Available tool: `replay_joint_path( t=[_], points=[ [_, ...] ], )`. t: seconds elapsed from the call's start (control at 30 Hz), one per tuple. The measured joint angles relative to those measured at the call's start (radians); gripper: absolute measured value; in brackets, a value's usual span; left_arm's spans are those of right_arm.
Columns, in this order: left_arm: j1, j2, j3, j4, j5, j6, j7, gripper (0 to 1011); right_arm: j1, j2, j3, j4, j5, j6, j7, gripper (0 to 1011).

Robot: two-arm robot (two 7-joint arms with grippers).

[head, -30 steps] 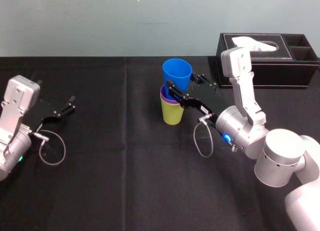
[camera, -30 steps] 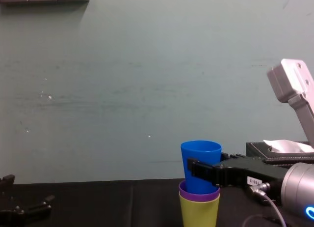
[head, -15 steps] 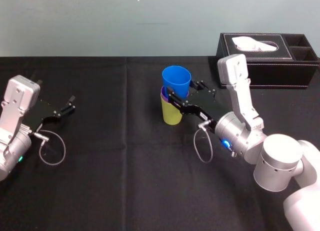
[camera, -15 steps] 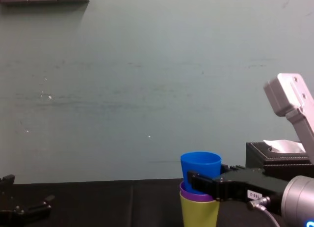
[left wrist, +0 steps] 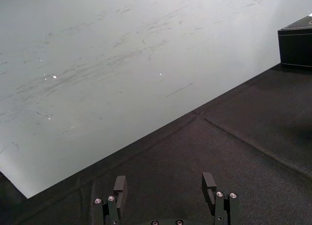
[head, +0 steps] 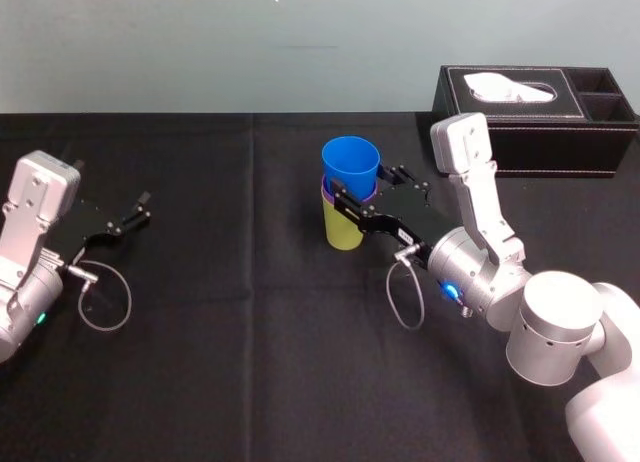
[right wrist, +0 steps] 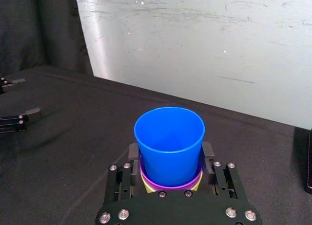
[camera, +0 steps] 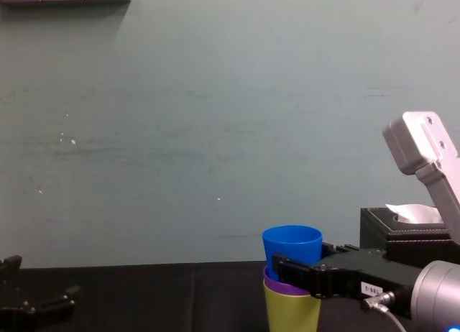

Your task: Stack the three plastic cups sequentially using one hand.

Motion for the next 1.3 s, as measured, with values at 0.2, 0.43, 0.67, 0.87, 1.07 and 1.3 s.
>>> replay_joint_path(
  t=[0.2, 0.43, 0.67, 0.87, 1.07, 1.3],
  points=[
    [0.0, 0.0, 0.0, 0.0, 0.0, 0.0, 0.0, 1011, 0.0, 0.0, 0.001, -0.001, 0.002, 0.001, 0.0, 853],
    [0.0, 0.0, 0.0, 0.0, 0.0, 0.0, 0.0, 1011, 0.0, 0.0, 0.002, -0.001, 0.003, 0.001, -0.001, 1003],
    [0.0, 0.0, 0.0, 0.0, 0.0, 0.0, 0.0, 1011, -0.008, 0.003, 0.009, -0.014, 0.009, -0.001, 0.003, 1003],
    [0.0, 0.0, 0.0, 0.0, 0.0, 0.0, 0.0, 1011, -0.031, 0.014, 0.029, -0.056, 0.017, -0.003, 0.001, 1003],
    [0.0, 0.0, 0.0, 0.0, 0.0, 0.0, 0.0, 1011, -0.052, 0.024, 0.054, -0.082, 0.027, -0.009, -0.007, 1003],
    [0.0, 0.0, 0.0, 0.0, 0.0, 0.0, 0.0, 1011, -0.076, 0.032, 0.099, -0.099, 0.031, -0.015, -0.039, 1003]
  ],
)
